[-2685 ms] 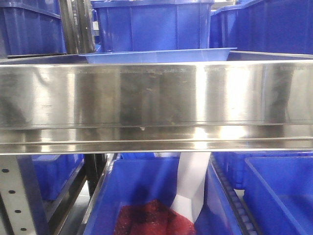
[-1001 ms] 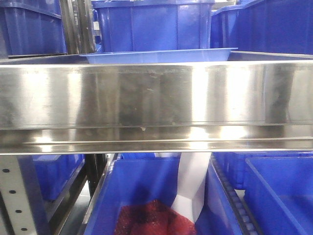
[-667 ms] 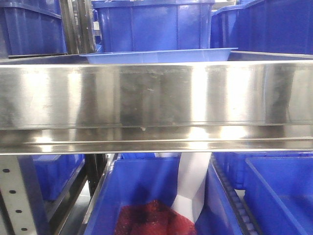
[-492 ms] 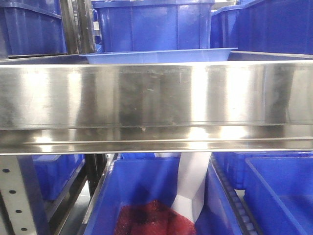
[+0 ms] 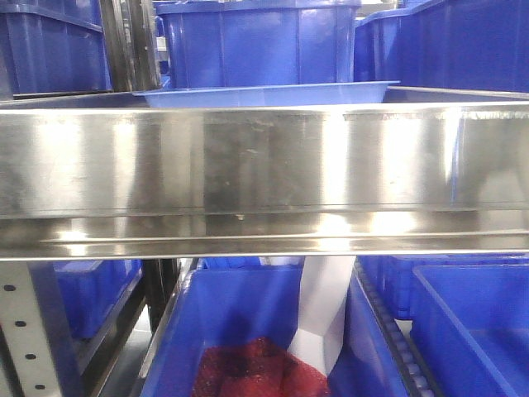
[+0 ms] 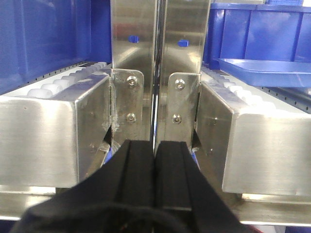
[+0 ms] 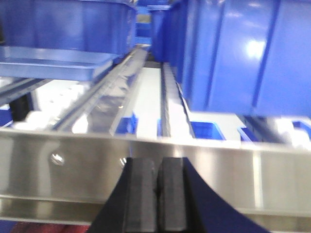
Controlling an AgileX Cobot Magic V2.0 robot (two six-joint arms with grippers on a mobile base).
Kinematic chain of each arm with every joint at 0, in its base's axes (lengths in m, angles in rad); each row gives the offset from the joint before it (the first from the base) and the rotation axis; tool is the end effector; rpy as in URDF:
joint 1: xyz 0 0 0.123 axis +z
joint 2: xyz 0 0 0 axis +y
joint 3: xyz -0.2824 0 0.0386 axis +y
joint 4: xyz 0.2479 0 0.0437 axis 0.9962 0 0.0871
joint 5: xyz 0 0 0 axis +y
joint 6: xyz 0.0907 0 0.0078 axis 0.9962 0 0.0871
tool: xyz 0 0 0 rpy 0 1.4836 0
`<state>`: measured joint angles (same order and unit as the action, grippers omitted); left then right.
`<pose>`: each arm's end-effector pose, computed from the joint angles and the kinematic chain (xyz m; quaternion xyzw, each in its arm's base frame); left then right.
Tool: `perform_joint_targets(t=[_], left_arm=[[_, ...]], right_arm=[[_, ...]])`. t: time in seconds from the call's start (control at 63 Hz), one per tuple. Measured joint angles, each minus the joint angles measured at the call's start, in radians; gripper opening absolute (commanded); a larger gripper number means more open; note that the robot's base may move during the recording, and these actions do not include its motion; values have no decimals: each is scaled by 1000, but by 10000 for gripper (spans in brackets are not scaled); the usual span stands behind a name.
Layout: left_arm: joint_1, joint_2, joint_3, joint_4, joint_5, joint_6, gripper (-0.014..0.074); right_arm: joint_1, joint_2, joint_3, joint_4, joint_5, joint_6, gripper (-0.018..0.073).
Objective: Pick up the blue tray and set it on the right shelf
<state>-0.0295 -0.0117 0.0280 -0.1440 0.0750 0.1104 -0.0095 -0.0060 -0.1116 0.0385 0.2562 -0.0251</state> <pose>0.0567 -0.0027 0.1975 0.0025 0.7083 -0.0259 0.7055 0.0493 0.0004 0.2276 0.0045 0.7250 0.0044 0.6888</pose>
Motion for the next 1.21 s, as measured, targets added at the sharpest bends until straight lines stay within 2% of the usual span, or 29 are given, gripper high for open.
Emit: perform_joint_targets(t=[0.159, 0.349, 1.207], left_arm=[[0, 0, 0, 0, -1, 0, -49], [0, 0, 0, 0, -1, 0, -49], [0, 0, 0, 0, -1, 0, -49]], right_arm=[[-8, -5, 121, 20, -120, -2, 56], [-8, -5, 140, 38, -167, -6, 56], [-8, -5, 140, 39, -176, -6, 56]])
